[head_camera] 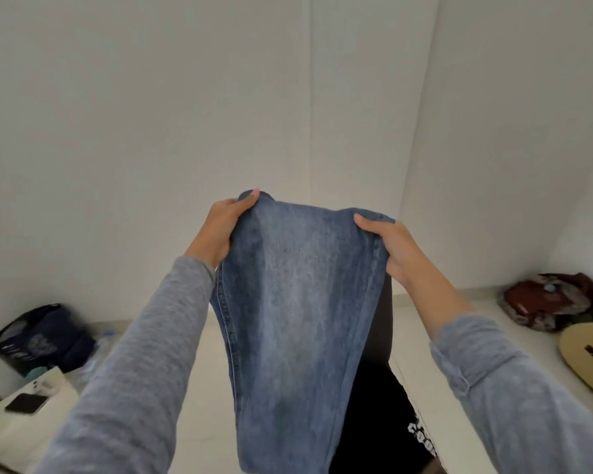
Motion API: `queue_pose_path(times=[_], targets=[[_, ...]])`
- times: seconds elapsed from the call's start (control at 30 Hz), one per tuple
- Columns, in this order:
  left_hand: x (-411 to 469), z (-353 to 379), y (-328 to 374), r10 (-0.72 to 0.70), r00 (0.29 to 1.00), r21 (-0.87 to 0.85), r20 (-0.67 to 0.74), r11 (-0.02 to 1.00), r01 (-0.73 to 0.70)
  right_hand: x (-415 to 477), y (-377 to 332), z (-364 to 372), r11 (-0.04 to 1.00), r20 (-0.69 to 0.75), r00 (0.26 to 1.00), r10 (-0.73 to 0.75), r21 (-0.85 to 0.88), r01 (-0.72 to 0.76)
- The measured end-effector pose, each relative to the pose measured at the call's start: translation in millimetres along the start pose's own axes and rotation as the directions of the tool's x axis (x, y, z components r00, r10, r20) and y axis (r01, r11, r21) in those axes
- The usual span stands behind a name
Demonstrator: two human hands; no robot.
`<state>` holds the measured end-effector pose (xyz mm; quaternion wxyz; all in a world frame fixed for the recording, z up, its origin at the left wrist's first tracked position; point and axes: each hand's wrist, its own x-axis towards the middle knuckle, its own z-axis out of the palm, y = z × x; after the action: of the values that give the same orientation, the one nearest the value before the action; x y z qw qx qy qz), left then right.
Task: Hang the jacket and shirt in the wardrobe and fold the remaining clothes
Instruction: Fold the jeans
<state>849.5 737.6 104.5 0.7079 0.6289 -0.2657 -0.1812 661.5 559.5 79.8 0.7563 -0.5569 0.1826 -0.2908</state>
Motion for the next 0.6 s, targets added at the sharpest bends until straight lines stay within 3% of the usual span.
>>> queue_pose_path(times=[0.07, 0.17, 0.23, 0.3, 0.37, 0.47, 0.53, 0.6], targets=[[4.4, -3.4, -27.9, -0.077, 0.987, 0.059, 0.14, 0.996, 0.069, 13.9, 0.8, -3.3, 0.999, -0.073, 0.997, 0.013, 0.04, -0.01], [4.6, -3.3, -76.1, -0.271, 0.9, 0.162, 0.342, 0.96, 0.227, 31.2, 5.1, -13.9, 0.998, -0.161, 0.985, 0.055, -0.018, -0.059], [11.6, 9.0, -101.4, -0.362, 0.857, 0.226, 0.365, 0.928, 0.296, 40.7, 7.7, -32.7, 0.993, -0.225, 0.971, 0.078, -0.071, -0.097], [26.9, 31.0, -111.7, -0.352, 0.876, 0.224, 0.329, 0.931, 0.289, 48.0, 3.3, -56.3, 0.989, -0.3, 0.951, 0.077, -0.095, -0.11], [45.4, 60.2, -107.3, -0.293, 0.915, 0.146, 0.278, 0.954, 0.261, 54.5, -7.4, -82.3, 0.993, -0.376, 0.925, 0.059, -0.069, -0.091], [71.1, 102.5, -90.3, -0.157, 0.95, -0.153, 0.271, 0.967, 0.204, 64.9, -31.8, -120.3, 0.998, -0.437, 0.898, 0.045, 0.054, -0.024], [76.3, 119.9, -88.1, -0.097, 0.934, -0.35, 0.343, 0.91, 0.223, 68.0, -47.4, -134.9, 0.993, -0.437, 0.899, 0.021, 0.116, 0.033], [78.0, 136.9, -101.1, -0.144, 0.881, -0.435, 0.45, 0.826, 0.357, 69.6, -60.8, -142.0, 0.985, -0.438, 0.899, -0.017, 0.148, 0.091]])
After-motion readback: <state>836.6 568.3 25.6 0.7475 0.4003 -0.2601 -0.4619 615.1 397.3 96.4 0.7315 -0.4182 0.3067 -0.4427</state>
